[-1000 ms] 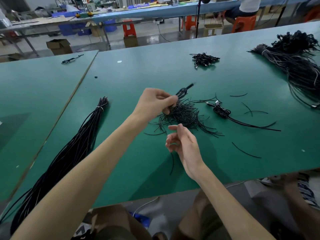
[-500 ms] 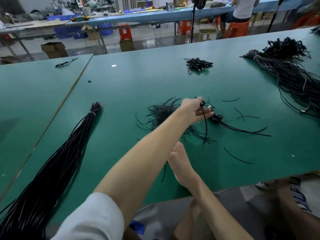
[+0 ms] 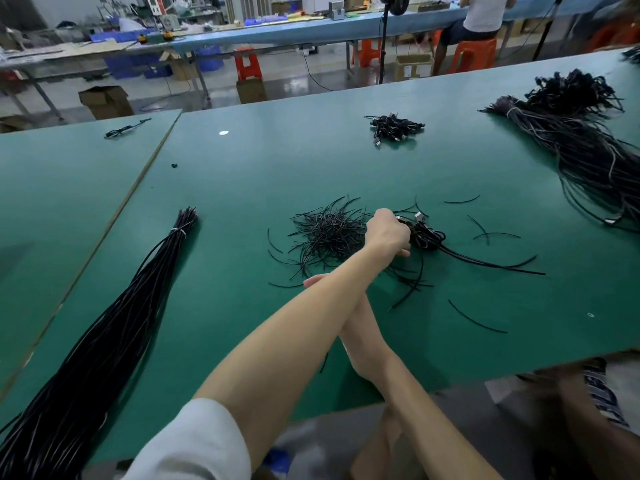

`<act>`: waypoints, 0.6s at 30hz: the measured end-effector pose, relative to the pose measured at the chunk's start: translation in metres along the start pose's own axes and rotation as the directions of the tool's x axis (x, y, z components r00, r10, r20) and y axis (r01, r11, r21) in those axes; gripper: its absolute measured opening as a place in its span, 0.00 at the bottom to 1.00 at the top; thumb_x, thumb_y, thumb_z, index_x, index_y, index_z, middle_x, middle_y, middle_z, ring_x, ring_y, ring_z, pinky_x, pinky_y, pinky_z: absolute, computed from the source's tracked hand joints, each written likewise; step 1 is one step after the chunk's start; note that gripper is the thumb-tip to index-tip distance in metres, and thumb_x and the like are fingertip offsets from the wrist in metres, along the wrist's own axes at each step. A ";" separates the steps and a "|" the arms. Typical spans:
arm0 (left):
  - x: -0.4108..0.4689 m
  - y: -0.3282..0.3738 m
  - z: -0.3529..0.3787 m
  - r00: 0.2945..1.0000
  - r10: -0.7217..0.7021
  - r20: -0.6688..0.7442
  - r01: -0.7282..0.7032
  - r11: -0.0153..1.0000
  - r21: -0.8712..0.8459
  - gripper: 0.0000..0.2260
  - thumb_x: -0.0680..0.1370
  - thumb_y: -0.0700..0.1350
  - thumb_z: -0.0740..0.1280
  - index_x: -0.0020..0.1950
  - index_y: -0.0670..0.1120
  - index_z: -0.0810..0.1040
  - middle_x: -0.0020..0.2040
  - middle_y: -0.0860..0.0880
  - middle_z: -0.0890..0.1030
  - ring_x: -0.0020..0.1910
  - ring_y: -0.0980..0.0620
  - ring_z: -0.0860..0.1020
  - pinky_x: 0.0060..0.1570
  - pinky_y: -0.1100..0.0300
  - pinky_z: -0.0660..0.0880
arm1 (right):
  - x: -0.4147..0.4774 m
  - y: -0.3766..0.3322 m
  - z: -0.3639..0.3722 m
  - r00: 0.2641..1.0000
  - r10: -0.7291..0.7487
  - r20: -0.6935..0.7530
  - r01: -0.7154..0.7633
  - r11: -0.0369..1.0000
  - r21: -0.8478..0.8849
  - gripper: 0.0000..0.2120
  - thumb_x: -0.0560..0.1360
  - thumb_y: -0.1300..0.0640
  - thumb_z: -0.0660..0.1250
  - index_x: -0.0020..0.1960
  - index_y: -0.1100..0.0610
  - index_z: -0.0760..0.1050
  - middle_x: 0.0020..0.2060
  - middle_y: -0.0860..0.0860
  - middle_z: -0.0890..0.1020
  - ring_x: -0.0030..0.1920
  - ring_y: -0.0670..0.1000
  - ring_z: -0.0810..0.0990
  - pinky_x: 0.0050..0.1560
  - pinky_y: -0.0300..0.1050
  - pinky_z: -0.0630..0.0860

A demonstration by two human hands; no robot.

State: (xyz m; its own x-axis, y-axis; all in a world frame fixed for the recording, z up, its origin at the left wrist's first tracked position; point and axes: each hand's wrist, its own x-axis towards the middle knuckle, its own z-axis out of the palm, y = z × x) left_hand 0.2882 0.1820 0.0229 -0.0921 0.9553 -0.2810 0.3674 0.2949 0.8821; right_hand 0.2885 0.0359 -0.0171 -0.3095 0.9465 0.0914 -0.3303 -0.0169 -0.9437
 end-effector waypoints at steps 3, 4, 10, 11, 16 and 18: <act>0.002 -0.002 0.005 1.000 0.003 0.005 -0.002 0.985 -0.173 0.11 0.81 0.28 0.58 0.60 0.34 0.77 0.57 0.36 0.82 0.36 0.48 0.84 0.45 0.53 0.84 | 0.002 0.006 -0.002 0.998 0.058 -0.001 -0.057 0.996 0.063 0.11 0.82 0.64 0.66 0.63 0.68 0.74 0.43 0.51 0.82 0.41 0.46 0.80 0.39 0.36 0.76; 0.001 -0.002 0.007 1.000 0.017 0.017 -0.014 0.984 -0.175 0.12 0.81 0.28 0.58 0.60 0.34 0.78 0.58 0.37 0.82 0.39 0.47 0.85 0.47 0.54 0.84 | 0.002 0.008 -0.003 0.997 0.071 -0.002 -0.071 0.995 0.070 0.10 0.83 0.65 0.65 0.63 0.68 0.74 0.41 0.49 0.82 0.39 0.45 0.79 0.38 0.36 0.75; -0.007 0.000 0.001 0.985 0.062 0.163 -0.045 0.994 -0.104 0.16 0.82 0.30 0.60 0.68 0.35 0.76 0.68 0.39 0.77 0.55 0.44 0.85 0.54 0.52 0.83 | 0.005 0.008 -0.001 0.995 0.101 -0.022 -0.101 0.995 0.014 0.10 0.79 0.63 0.65 0.59 0.67 0.75 0.40 0.51 0.81 0.39 0.48 0.78 0.40 0.39 0.75; -0.010 0.000 -0.007 0.984 0.076 0.158 -0.063 0.994 -0.087 0.15 0.82 0.31 0.60 0.67 0.36 0.77 0.67 0.40 0.78 0.54 0.45 0.85 0.52 0.52 0.84 | 0.007 0.009 0.000 0.994 0.107 -0.036 -0.109 0.993 -0.037 0.08 0.78 0.65 0.64 0.54 0.68 0.75 0.39 0.53 0.79 0.40 0.49 0.76 0.42 0.42 0.74; -0.026 -0.011 -0.088 0.983 0.183 -0.018 -0.184 0.977 -0.104 0.08 0.83 0.34 0.62 0.57 0.41 0.80 0.57 0.40 0.83 0.37 0.51 0.85 0.34 0.60 0.82 | 0.009 0.010 0.005 0.991 0.117 -0.072 -0.118 0.993 -0.008 0.04 0.82 0.67 0.64 0.51 0.63 0.78 0.34 0.53 0.80 0.34 0.51 0.78 0.36 0.42 0.75; -0.031 -0.028 -0.133 0.963 0.206 -0.175 -0.185 0.974 0.128 0.07 0.82 0.37 0.63 0.54 0.43 0.80 0.54 0.42 0.84 0.39 0.49 0.85 0.38 0.56 0.82 | 0.009 0.012 0.004 0.993 0.098 -0.062 -0.100 0.995 -0.028 0.05 0.83 0.65 0.63 0.55 0.63 0.78 0.34 0.53 0.80 0.36 0.51 0.79 0.36 0.41 0.76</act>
State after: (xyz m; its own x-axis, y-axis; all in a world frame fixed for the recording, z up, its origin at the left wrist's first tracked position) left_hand 0.1579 0.1472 0.0573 -0.1748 0.9843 -0.0227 0.4933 0.1075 0.8632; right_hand 0.2779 0.0424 -0.0265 -0.2841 0.9586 -0.0213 -0.2729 -0.1021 -0.9566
